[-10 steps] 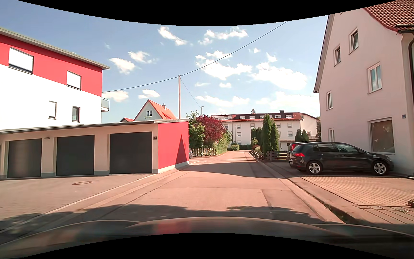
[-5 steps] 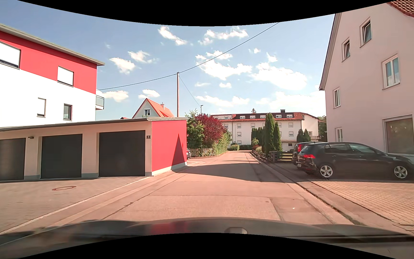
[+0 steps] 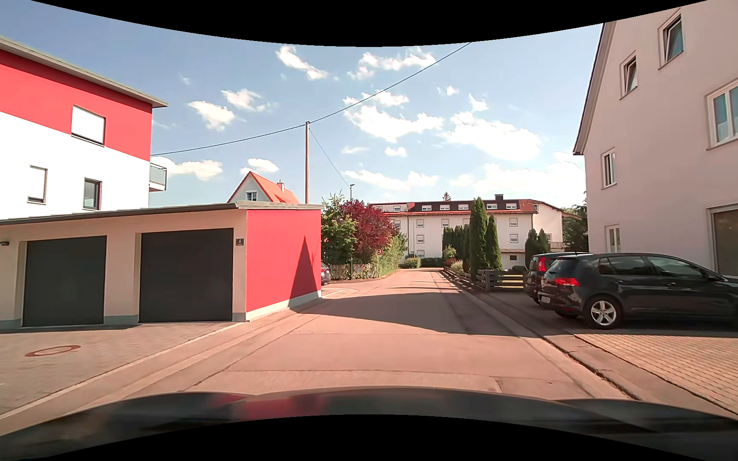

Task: Follow the waypoints while adhering to traffic rules and regulations

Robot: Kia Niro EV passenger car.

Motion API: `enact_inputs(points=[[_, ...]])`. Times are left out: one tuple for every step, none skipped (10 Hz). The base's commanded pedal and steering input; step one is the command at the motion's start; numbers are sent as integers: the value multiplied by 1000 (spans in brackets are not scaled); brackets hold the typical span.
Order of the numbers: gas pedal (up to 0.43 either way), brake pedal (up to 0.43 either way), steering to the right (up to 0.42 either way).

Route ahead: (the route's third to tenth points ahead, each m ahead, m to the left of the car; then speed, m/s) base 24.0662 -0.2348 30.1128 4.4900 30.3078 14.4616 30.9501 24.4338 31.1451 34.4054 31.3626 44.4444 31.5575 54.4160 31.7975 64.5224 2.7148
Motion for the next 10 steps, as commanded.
enact_inputs(points=[[150, 0, 76], [150, 0, 76], [150, 0, 76], [150, 0, 76], [150, 0, 79], [150, 0, 77], [150, 0, 77], [138, 0, 76], [110, 0, 75], [79, 0, 72]])
